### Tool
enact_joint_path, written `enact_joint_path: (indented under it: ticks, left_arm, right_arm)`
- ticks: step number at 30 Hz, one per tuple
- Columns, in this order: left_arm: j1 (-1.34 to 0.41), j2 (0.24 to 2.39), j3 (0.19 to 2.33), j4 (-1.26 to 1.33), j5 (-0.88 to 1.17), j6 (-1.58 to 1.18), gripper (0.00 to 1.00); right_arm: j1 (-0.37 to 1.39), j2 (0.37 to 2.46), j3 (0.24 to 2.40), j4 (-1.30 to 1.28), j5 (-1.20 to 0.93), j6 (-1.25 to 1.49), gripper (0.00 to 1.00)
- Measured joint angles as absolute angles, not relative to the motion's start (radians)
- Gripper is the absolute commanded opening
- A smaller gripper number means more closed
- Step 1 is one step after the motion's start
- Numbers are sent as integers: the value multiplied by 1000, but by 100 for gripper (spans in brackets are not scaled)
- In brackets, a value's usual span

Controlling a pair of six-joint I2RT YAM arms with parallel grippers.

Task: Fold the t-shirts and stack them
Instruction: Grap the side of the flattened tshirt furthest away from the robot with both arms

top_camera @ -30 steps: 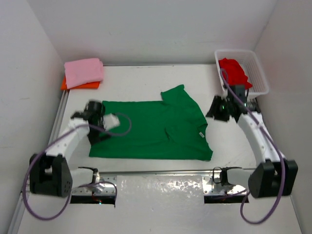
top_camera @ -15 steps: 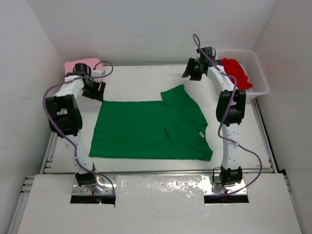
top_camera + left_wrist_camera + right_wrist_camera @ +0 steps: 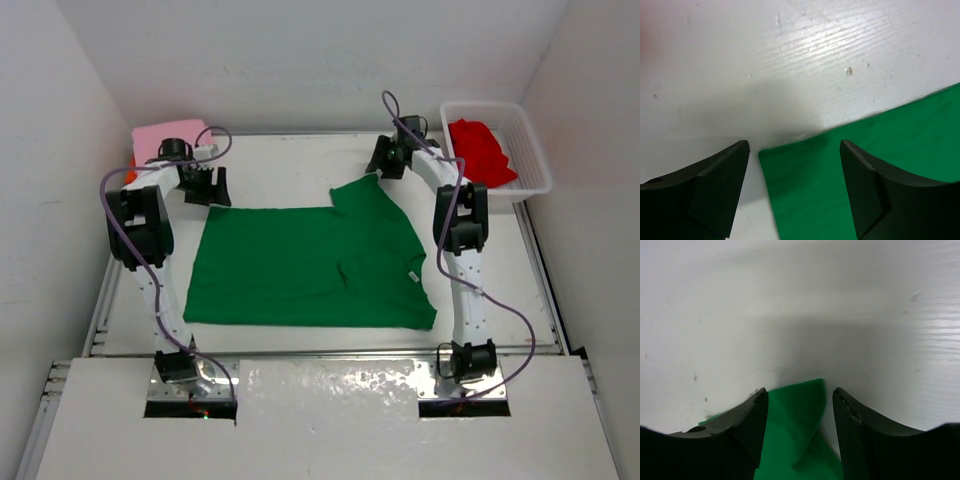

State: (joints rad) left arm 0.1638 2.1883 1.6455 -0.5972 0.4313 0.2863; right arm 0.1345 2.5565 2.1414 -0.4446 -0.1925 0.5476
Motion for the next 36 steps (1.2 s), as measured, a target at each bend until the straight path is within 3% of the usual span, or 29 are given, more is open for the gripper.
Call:
enact_joint_path:
  ticks: [2,4,5,7,9,10,17,26,30,35,36]
  left_arm:
    - [163,2193,1645,-578,446,279,67]
    - [163,2196,1645,-571,450,280,60]
    - [163,2196,1645,-572,450,282,44]
    - [163,2197,1637,-579,453,291,29]
    - [163,2197,1628,-588,462,304,2]
    - [163,2197,1623,-595,462,315,0]
    - [163,2139,1552,-632,434,406,0]
    - [163,1890,1386,-633,377,621,0]
    - [163,1779,1288,-634,354,715,0]
    - [163,1727,1186,-645,333,782,0]
    - [163,1724,1172,-642,327,780,22]
  right_arm:
    - [149,2559,2141,-438,-190,546,50]
    - [162,2560,2141,-432,-191,546,42]
    - [168,2561,2141,-432,-191,549,38]
    - [175,2563,2137,-427,-190,548,24]
    - [181,2563,2126,-422,-192,554,14]
    - [183,2563,2125,-422,-192,555,3]
    - [178,2507,2025,-393,-212,550,0]
    - [179,1939,1261,-227,-243,559,0]
    - [179,1670,1020,-147,-237,571,0]
    - [179,1499,860,-129,-227,577,0]
    - [179,1488,843,-127,-226,577,0]
